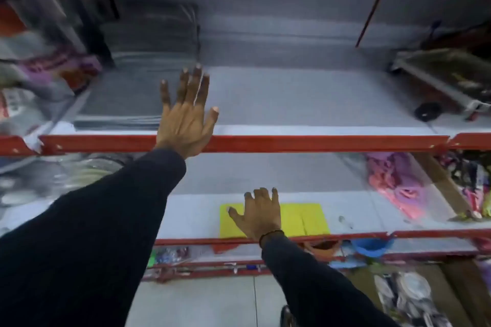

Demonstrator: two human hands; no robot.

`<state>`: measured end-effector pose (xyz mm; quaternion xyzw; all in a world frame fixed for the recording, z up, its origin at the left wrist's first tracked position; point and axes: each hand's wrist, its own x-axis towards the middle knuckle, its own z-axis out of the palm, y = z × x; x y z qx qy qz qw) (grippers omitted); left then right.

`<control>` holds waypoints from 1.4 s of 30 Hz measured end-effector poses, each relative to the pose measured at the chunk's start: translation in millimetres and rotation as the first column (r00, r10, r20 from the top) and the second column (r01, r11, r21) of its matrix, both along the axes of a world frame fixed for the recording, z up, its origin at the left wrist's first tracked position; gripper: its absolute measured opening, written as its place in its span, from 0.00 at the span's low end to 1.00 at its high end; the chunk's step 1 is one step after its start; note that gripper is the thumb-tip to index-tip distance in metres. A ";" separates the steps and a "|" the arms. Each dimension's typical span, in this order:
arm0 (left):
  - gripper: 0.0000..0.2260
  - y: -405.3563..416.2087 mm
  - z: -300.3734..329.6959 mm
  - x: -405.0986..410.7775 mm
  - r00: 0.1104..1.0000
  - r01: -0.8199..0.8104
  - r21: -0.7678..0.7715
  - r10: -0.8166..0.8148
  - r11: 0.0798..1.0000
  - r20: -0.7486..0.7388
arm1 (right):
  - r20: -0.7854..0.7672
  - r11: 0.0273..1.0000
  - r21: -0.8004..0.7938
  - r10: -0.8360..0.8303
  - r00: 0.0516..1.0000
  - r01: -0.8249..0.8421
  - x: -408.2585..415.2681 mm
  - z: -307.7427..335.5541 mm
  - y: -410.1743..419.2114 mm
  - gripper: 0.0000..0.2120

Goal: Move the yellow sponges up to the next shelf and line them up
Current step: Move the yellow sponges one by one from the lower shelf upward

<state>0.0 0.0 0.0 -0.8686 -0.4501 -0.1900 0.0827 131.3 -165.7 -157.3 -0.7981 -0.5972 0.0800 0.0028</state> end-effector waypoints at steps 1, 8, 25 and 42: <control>0.34 2.2 -3.0 0.8 0.998 -0.058 -0.022 0.058 0.998 -0.001 | 0.000 0.995 -0.097 -0.001 1.000 0.001 -5.0 -12.1 8.0 0.36; 0.37 16.5 -9.0 3.3 0.995 -0.098 -0.012 0.098 0.995 0.025 | -0.056 0.977 -0.215 -0.017 0.998 0.004 -41.6 -67.1 42.2 0.34; 0.37 4.1 -7.5 -1.8 0.997 -0.058 -0.107 0.063 0.992 0.035 | -0.173 0.660 0.751 0.191 0.966 0.004 5.0 158.0 -19.2 0.32; 0.38 2.6 2.7 -0.2 0.996 -0.084 -0.088 0.087 0.993 0.030 | -0.320 0.312 0.890 -0.094 0.943 0.333 41.4 140.4 10.5 0.15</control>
